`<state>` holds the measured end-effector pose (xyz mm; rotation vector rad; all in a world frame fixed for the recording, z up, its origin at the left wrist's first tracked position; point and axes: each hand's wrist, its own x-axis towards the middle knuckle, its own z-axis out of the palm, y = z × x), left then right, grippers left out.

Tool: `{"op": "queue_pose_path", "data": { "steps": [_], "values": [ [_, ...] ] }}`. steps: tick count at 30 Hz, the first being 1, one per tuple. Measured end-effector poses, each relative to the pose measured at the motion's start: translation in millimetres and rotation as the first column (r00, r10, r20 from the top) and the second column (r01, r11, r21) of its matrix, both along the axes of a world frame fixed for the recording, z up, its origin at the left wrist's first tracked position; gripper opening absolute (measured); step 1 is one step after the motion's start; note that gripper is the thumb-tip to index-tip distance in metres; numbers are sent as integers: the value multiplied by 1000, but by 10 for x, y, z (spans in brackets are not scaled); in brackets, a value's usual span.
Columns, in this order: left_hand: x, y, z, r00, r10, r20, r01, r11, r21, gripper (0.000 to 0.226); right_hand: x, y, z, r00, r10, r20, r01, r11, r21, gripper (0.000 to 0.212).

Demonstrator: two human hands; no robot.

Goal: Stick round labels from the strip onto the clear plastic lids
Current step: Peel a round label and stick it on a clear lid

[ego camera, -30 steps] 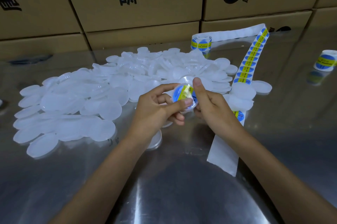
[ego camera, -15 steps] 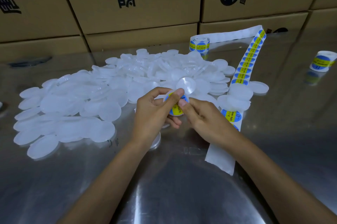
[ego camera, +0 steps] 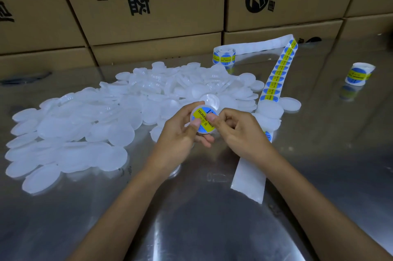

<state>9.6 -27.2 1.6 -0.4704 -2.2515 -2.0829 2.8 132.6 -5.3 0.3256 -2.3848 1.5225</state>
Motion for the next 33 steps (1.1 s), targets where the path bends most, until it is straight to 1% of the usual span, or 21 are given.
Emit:
{"op": "queue_pose_path", "data": {
  "steps": [2, 3, 5, 6, 8, 9, 10, 11, 12, 13, 14, 15, 16, 18, 20, 25, 28, 30, 31, 32, 33],
  "values": [
    [14, 17, -12, 999, -37, 7, 36, 999, 19, 47, -11, 12, 9, 1000, -24, -1, 24, 1000, -5, 51],
    [15, 22, -21, 1000, -22, 7, 21, 1000, 13, 55, -23, 21, 13, 999, -45, 13, 46, 998, -39, 52],
    [2, 11, -46, 998, 62, -27, -63, 998, -27, 61, -72, 84, 30, 986, -143, 80, 157, 967, -201, 53],
    [-6, -6, -62, 993, 105, -61, -108, 993, -49, 60, -108, 151, 43, 967, -217, 135, 248, 923, -293, 52],
    [-25, -41, -99, 974, 167, -154, -185, 976, -114, 54, -174, 351, 74, 910, -333, 246, 411, 799, -439, 48],
    [-34, -54, -119, 961, 190, -203, -224, 962, -158, 51, -194, 468, 90, 885, -376, 276, 466, 741, -484, 47],
    [-40, -68, -136, 946, 210, -248, -263, 943, -205, 48, -211, 594, 99, 858, -427, 285, 513, 703, -493, 47],
    [-44, -80, -150, 932, 220, -288, -295, 922, -250, 46, -218, 725, 100, 824, -496, 274, 565, 690, -451, 48],
    [-50, -92, -163, 921, 219, -323, -316, 905, -286, 45, -219, 863, 95, 780, -574, 250, 626, 694, -356, 49],
    [-58, -107, -177, 913, 210, -349, -326, 891, -316, 44, -219, 1007, 77, 722, -654, 224, 691, 688, -219, 50],
    [-66, -122, -191, 909, 198, -367, -331, 879, -344, 44, -212, 1148, 60, 649, -732, 208, 756, 651, -65, 51],
    [-74, -135, -202, 906, 189, -379, -335, 867, -369, 43, -198, 1274, 46, 571, -795, 203, 802, 593, 67, 50],
    [-80, -146, -212, 903, 182, -388, -340, 856, -390, 42, -175, 1376, 36, 513, -831, 214, 824, 547, 151, 48],
    [-86, -158, -227, 899, 176, -400, -349, 841, -413, 40, -139, 1505, 18, 447, -856, 259, 834, 504, 225, 47],
    [-85, -164, -238, 896, 167, -412, -353, 832, -429, 38, -118, 1554, -6, 406, -868, 287, 830, 482, 282, 46],
    [-68, -176, -255, 895, 145, -421, -358, 796, -489, 39, -132, 1572, -48, 311, -923, 229, 837, 380, 394, 42],
    [-67, -190, -269, 887, 139, -440, -375, 771, -515, 39, -154, 1552, -85, 278, -947, 159, 837, 321, 444, 34],
    [-71, -193, -281, 871, 135, -472, -404, 743, -534, 37, -171, 1553, -106, 291, -954, 76, 853, 294, 431, 28],
    [-75, -188, -284, 863, 137, -486, -419, 731, -538, 36, -181, 1545, -110, 320, -947, 14, 865, 298, 405, 27],
    [-74, -180, -284, 858, 138, -494, -429, 723, -541, 37, -192, 1529, -114, 370, -927, -57, 868, 323, 377, 26],
    [-67, -168, -281, 855, 136, -500, -433, 718, -545, 37, -207, 1502, -122, 441, -889, -122, 850, 371, 373, 25]
  ]
}}
